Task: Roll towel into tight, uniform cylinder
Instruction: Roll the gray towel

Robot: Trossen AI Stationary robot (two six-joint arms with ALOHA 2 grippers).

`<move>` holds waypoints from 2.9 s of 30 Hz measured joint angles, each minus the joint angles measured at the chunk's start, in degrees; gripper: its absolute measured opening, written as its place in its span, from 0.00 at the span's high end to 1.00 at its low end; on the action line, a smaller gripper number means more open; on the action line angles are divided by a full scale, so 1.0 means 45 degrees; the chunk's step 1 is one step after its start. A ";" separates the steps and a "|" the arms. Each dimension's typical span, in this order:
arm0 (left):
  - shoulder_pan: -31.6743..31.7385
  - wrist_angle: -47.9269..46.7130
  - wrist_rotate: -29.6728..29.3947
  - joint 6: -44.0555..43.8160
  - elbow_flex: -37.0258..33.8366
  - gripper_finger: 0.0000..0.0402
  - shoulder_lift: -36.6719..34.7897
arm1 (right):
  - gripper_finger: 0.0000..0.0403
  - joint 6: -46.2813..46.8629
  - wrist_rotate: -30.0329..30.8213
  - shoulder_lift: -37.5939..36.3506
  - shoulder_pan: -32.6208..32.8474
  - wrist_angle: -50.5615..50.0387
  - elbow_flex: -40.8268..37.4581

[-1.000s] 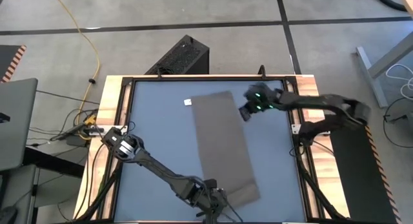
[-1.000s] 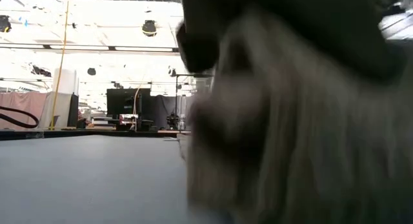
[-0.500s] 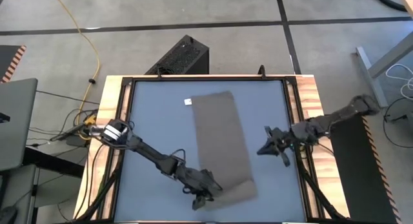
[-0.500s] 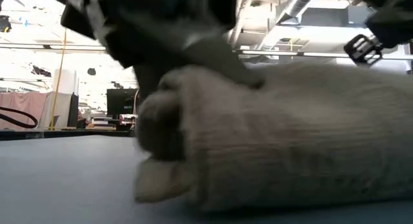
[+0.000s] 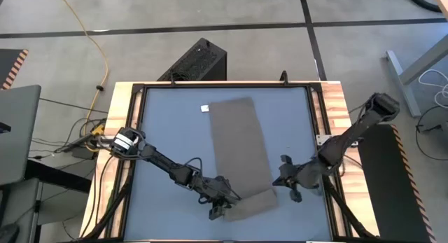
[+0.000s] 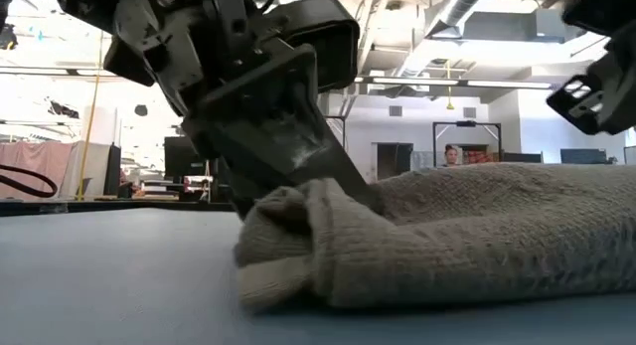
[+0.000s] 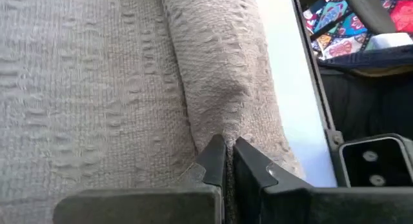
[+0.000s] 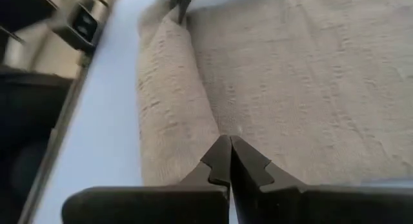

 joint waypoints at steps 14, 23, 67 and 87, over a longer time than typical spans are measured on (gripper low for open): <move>0.0114 -0.0077 0.0045 0.2079 0.0000 1.00 0.0005 | 0.60 -0.0945 -0.4496 0.2314 -0.2569 -0.2885 0.3130; 0.0114 -0.0079 0.0263 0.2290 0.0000 1.00 0.0010 | 0.53 -0.2004 -0.6470 0.3333 -0.3530 -0.2261 0.2672; 0.0094 0.2102 0.0343 0.1474 0.0010 1.00 0.0000 | 0.59 -0.0066 -0.5417 0.2424 -0.1603 -0.2675 0.2663; 0.0031 0.1908 0.0129 0.1479 0.0010 1.00 -0.0010 | 0.45 -0.2022 -0.7442 0.4685 -0.2514 -0.2620 0.2669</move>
